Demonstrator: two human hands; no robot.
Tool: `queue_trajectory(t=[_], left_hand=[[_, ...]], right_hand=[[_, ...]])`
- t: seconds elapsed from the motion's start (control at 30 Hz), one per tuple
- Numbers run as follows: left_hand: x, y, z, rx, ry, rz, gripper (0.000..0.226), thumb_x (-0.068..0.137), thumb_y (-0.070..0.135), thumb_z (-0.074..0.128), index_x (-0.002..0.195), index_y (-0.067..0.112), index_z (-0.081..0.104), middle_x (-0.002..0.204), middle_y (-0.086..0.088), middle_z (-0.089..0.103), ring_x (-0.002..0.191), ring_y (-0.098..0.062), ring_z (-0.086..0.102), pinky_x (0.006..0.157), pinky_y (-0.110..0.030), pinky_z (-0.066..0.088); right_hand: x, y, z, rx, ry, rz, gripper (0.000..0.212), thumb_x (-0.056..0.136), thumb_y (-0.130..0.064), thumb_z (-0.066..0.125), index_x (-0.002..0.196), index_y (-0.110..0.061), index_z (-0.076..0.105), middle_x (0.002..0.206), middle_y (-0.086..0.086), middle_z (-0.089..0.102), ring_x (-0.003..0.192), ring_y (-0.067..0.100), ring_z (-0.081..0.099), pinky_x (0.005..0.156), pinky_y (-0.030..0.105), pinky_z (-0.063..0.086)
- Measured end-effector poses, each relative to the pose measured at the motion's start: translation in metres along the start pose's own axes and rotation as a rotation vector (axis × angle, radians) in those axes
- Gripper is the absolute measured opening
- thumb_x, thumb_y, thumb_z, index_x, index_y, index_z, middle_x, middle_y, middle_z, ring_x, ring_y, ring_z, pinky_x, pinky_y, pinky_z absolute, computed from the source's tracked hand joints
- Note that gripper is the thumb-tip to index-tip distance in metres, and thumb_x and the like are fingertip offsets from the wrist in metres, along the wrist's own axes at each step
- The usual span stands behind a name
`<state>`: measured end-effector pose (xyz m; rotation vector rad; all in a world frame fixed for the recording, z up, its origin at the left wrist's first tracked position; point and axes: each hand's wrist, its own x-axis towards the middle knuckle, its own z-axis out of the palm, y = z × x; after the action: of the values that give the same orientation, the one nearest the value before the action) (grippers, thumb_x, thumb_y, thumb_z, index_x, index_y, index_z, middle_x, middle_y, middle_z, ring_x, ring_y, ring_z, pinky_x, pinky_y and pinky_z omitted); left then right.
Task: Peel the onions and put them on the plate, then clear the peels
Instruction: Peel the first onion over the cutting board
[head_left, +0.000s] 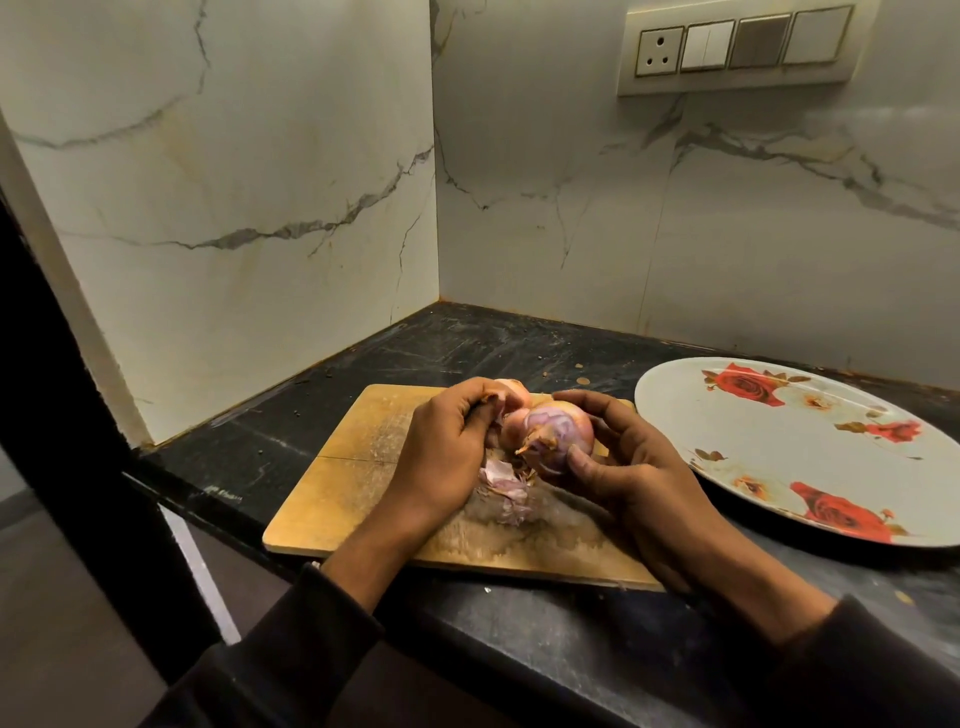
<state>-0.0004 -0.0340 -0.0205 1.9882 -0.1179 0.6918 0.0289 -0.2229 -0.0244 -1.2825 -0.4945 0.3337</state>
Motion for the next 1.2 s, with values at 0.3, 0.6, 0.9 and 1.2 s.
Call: queue_trajectory(t=[0.3,0.6,0.9,1.2], left_hand=[[0.002,-0.007,0.005,0.202,-0.127,0.034,0.043,0.097,0.050,0.030,0.087,0.022,0.061,0.091,0.004,0.050,0.083,-0.007,0.051,0.070,-0.022,0.043],[0.002,-0.003,0.005,0.184,-0.114,0.163,0.004,0.094,0.021,0.066,0.096,0.019,0.069,0.099,0.012,0.063,0.094,-0.006,0.060,0.081,-0.029,0.053],[-0.004,0.007,0.001,-0.041,-0.104,0.226,0.032,0.085,0.028,0.072,0.116,0.020,0.070,0.111,0.011,0.069,0.103,-0.002,0.066,0.079,-0.012,0.051],[-0.004,0.008,0.001,-0.263,-0.172,0.104,0.038,0.086,0.003,0.074,0.121,0.015,0.066,0.113,0.008,0.071,0.108,-0.004,0.068,0.081,-0.019,0.057]], right_hand=[[0.001,-0.003,0.002,0.086,0.154,-0.024,0.029,0.106,-0.013,0.039,0.127,-0.020,0.058,0.127,0.014,0.061,0.095,0.029,0.072,0.063,0.030,0.059],[0.002,-0.003,0.004,0.106,0.133,-0.014,0.027,0.107,-0.022,0.039,0.126,-0.014,0.058,0.110,0.018,0.071,0.075,0.028,0.072,0.055,0.029,0.056],[0.000,0.000,0.003,-0.013,0.096,-0.024,0.042,0.093,-0.036,0.054,0.131,-0.019,0.059,0.113,0.014,0.072,0.086,0.027,0.072,0.064,0.033,0.057],[-0.002,0.000,0.003,-0.084,0.104,-0.115,0.053,0.081,-0.019,0.075,0.132,-0.027,0.060,0.118,0.010,0.072,0.100,0.019,0.072,0.072,0.024,0.057]])
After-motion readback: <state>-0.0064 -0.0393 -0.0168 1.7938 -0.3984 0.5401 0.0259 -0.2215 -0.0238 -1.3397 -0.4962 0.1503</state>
